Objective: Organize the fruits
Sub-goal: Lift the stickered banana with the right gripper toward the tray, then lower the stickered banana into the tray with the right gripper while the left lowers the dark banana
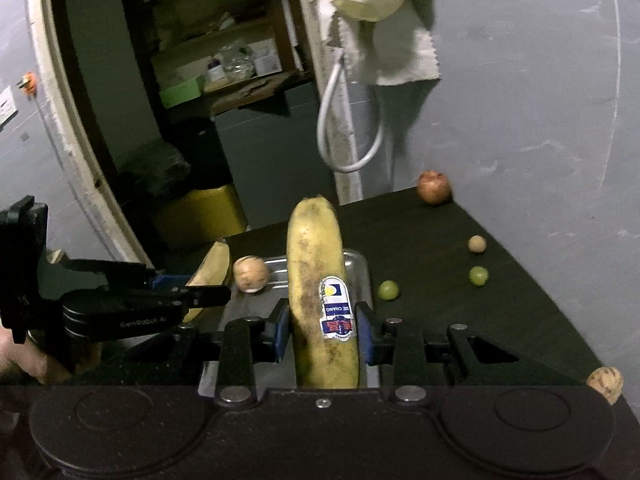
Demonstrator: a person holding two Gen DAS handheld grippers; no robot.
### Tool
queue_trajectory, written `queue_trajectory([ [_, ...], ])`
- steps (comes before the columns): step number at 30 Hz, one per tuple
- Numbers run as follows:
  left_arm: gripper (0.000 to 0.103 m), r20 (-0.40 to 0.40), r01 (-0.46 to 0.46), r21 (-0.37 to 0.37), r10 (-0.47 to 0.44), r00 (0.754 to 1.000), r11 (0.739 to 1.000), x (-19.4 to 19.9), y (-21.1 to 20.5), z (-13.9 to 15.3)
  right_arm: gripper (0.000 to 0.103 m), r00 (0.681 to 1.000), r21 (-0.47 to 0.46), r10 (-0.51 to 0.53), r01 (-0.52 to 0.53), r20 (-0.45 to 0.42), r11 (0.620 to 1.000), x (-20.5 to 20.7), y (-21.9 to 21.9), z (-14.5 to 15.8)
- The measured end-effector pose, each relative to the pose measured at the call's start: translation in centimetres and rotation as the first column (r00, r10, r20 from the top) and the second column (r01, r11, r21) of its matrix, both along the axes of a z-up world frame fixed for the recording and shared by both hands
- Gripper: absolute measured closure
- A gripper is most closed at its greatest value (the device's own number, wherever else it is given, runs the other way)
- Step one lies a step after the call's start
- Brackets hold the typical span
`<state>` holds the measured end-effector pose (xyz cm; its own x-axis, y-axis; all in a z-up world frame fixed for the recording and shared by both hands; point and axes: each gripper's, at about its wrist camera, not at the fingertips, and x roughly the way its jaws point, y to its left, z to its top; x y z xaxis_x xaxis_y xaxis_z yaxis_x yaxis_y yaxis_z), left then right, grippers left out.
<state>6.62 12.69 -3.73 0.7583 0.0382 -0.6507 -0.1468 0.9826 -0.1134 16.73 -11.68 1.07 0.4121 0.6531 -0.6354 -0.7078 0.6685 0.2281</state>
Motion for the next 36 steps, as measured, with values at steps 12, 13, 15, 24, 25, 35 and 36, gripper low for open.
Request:
queue_trajectory([
  [12, 0.070, -0.056, -0.072, -0.010, 0.072, 0.996, 0.997, -0.5, 1.7, -3.4, 0.067, 0.997, -0.039, 0.029, -0.031, -0.065, 0.999, -0.5, 2.5, -2.6],
  [13, 0.070, -0.061, -0.072, -0.007, 0.071, 0.996, 0.997, 0.0, 2.0, -3.8, 0.067, 0.997, -0.045, 0.027, -0.030, -0.071, 0.999, -0.2, 2.8, -2.9],
  [15, 0.070, -0.071, -0.068, -0.001, 0.067, 0.995, 0.998, 1.0, 2.4, -4.5, 0.067, 0.996, -0.059, 0.022, -0.027, -0.081, 0.998, 0.6, 3.7, -3.5],
  [24, 0.070, -0.118, -0.013, 0.009, 0.014, 0.993, 1.000, 5.3, 3.5, -7.8, 0.067, 0.989, -0.123, 0.033, -0.050, -0.142, 0.991, 5.6, 9.2, -7.7],
  [25, 0.070, -0.120, -0.008, 0.011, 0.009, 0.993, 1.000, 5.7, 3.6, -8.2, 0.067, 0.988, -0.130, 0.037, -0.057, -0.150, 0.990, 6.0, 9.8, -8.2],
  [35, 0.070, -0.141, 0.034, 0.043, -0.028, 0.990, 0.998, 8.0, 4.2, -10.1, 0.068, 0.973, -0.176, 0.058, -0.098, -0.222, 0.980, 9.7, 14.3, -12.2],
  [36, 0.070, -0.142, 0.035, 0.045, -0.029, 0.989, 0.998, 8.0, 4.3, -10.2, 0.068, 0.972, -0.179, 0.058, -0.101, -0.228, 0.979, 9.8, 14.5, -12.5],
])
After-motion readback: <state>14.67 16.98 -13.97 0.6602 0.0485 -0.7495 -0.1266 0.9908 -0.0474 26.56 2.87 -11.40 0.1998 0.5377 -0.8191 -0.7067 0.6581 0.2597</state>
